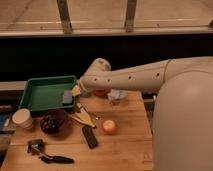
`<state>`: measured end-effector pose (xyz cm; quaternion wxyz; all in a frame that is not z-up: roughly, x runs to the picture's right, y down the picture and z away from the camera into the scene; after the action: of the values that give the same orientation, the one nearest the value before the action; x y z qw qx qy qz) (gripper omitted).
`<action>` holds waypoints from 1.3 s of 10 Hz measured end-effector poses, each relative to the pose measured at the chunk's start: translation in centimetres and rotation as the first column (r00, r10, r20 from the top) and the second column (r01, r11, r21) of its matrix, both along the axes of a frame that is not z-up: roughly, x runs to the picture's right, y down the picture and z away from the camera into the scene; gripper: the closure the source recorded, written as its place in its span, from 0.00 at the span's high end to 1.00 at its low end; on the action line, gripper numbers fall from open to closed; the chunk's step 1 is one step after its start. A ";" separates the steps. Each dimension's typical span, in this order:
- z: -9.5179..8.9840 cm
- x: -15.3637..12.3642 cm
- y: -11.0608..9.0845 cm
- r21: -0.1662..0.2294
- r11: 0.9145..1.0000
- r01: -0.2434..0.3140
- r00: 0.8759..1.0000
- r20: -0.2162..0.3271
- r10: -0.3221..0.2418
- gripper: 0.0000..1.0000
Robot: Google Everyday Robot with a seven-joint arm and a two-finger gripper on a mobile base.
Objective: Wipe tray with sponge
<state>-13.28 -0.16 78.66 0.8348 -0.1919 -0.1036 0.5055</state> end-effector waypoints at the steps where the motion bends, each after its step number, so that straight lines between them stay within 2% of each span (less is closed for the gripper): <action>1: 0.0 -1.0 -0.2 0.004 1.000 0.025 1.000 0.018 -0.025 0.70; 3: 0.4 -3.2 -0.1 0.001 0.997 0.079 0.996 0.046 -0.078 0.70; 5: 1.2 -6.3 0.1 0.000 0.989 0.148 0.985 0.084 -0.148 0.70; 8: 2.9 -10.5 -0.5 -0.003 0.978 0.209 0.969 0.134 -0.207 0.70; 10: 4.2 -13.1 -0.4 -0.018 0.974 0.224 0.962 0.160 -0.219 0.70; 13: 4.6 -12.7 -0.5 -0.020 0.975 0.221 0.964 0.153 -0.216 0.70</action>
<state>-25.95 -0.70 83.24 0.8716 -0.2550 -0.1349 0.3964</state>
